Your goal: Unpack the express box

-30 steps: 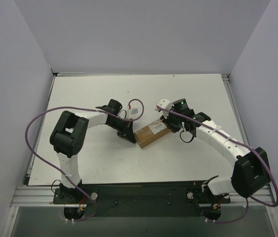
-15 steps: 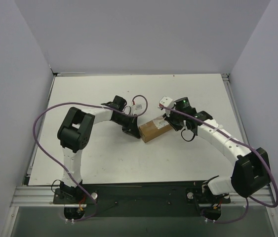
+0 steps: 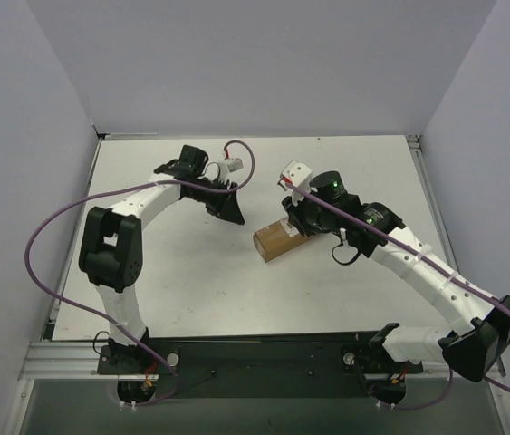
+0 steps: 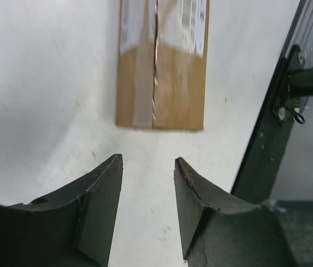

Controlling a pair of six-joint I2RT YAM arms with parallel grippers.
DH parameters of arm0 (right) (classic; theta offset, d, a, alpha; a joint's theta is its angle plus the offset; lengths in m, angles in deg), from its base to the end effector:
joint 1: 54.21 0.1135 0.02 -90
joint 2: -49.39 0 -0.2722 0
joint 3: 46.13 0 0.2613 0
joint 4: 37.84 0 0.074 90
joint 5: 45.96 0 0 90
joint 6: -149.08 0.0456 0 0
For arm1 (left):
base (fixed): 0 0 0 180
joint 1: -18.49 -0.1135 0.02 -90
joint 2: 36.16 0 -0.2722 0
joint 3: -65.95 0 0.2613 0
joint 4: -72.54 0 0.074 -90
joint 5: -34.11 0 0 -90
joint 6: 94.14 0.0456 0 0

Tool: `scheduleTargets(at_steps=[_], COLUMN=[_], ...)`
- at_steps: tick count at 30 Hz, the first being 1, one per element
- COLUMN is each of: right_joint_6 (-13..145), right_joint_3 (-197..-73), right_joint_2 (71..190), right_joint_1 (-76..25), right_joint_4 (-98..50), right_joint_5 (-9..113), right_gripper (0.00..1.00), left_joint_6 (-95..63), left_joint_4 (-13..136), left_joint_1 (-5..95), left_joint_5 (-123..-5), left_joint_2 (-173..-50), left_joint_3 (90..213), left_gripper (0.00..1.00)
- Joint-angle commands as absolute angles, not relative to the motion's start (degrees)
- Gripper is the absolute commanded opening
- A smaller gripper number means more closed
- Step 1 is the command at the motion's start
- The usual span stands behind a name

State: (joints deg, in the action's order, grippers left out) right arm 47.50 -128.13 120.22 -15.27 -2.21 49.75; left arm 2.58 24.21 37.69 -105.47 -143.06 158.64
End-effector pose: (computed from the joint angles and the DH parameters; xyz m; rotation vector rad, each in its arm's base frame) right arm 0.2271 0.1893 0.3718 -0.9195 1.7970 0.4049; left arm 0.3665 -0.1644 0.2179 0.8376 2.3786 -1.2170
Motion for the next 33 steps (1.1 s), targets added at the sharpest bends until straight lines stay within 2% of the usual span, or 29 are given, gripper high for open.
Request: scheduleTargets(at_steps=[1,2,4,9,13,22,33], right_joint_6=[55.03,55.21,55.73,56.09,56.70,58.64,58.73], right_joint_3=[-131.30,-131.82,-133.57,-133.41,-130.69,-126.64,-121.10], right_joint_2=[122.34,122.87,124.97,126.56,126.30,127.70,129.90], right_joint_1=[-10.80,-8.53,-6.24,-1.05,0.80,1.42,1.60], right_joint_4=[-8.00,-9.52,-10.76,-11.11,-11.99,-16.56,-23.40], right_joint_5=[45.02,44.66,42.56,41.85,36.93,28.22,25.15], right_gripper=[0.00,0.00,0.00,0.00,0.00,0.00,0.00], left_joint_6=[6.49,7.19,6.94,2.20,0.08,2.45,-7.64], left_joint_4=[23.25,20.09,19.18,25.77,27.27,19.97,31.65], left_joint_1=[38.88,39.23,39.41,40.99,43.36,48.55,48.64], left_joint_5=[-108.10,-108.45,-110.81,-120.12,-125.41,-120.50,-121.46], left_joint_2=[-153.01,-154.89,-158.31,-159.82,-162.45,-169.67,-171.78], left_joint_3=[174.72,177.55,182.92,182.67,182.32,188.21,181.89], left_gripper=[0.52,0.51,0.43,0.24,0.13,0.08,0.06])
